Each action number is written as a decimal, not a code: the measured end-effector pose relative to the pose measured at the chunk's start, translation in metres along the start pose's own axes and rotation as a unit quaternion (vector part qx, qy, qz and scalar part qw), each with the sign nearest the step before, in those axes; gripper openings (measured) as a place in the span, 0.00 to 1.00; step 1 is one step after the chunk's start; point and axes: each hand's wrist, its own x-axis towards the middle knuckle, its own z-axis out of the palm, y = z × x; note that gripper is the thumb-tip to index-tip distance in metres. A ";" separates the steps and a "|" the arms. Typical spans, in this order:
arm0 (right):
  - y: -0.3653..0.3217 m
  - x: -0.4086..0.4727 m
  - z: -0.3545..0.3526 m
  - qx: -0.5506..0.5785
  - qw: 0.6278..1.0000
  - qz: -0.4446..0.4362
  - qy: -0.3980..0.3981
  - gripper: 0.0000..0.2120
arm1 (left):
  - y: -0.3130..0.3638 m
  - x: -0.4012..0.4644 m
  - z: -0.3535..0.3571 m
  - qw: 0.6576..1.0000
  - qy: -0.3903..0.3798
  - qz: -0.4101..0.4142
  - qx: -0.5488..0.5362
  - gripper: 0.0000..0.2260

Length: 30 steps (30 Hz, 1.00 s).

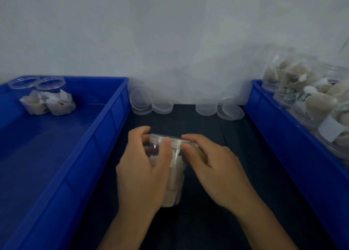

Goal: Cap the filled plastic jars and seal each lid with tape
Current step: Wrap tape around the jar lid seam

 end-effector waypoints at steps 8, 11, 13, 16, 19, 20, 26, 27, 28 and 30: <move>-0.001 0.000 -0.003 0.039 0.999 -0.006 -0.019 0.18 | -0.004 0.004 -0.002 0.997 -0.054 -0.015 -0.043 0.35; 0.007 0.002 -0.008 0.036 0.999 -0.004 -0.025 0.17 | -0.004 0.006 -0.007 0.992 -0.083 -0.021 -0.091 0.30; 0.012 0.003 -0.009 0.033 0.999 0.000 -0.031 0.17 | -0.003 0.004 -0.006 0.988 -0.087 -0.016 -0.123 0.25; 0.016 0.004 -0.008 0.037 0.998 0.011 -0.051 0.18 | -0.002 0.003 -0.005 0.982 -0.095 -0.014 -0.161 0.21; 0.015 0.004 -0.006 0.054 0.995 0.026 -0.085 0.21 | -0.006 0.005 -0.006 0.970 -0.126 -0.030 -0.205 0.19; 0.014 0.004 -0.005 0.058 0.994 0.027 -0.090 0.21 | -0.008 0.006 -0.007 0.967 -0.135 -0.039 -0.214 0.18; 0.006 0.002 -0.004 0.042 0.998 0.027 -0.046 0.22 | -0.008 0.011 -0.006 0.990 -0.104 -0.035 -0.091 0.30; 0.005 0.002 -0.004 0.028 0.999 0.025 -0.038 0.23 | -0.006 0.010 -0.006 0.996 -0.075 -0.028 -0.049 0.33; 0.002 0.001 -0.003 0.010 0.999 0.021 -0.030 0.24 | -0.004 0.008 -0.005 0.998 -0.054 -0.019 -0.017 0.35; -0.005 0.000 0.000 -0.028 0.999 0.008 -0.015 0.27 | 0.001 0.003 -0.003 0.998 -0.058 -0.008 0.019 0.36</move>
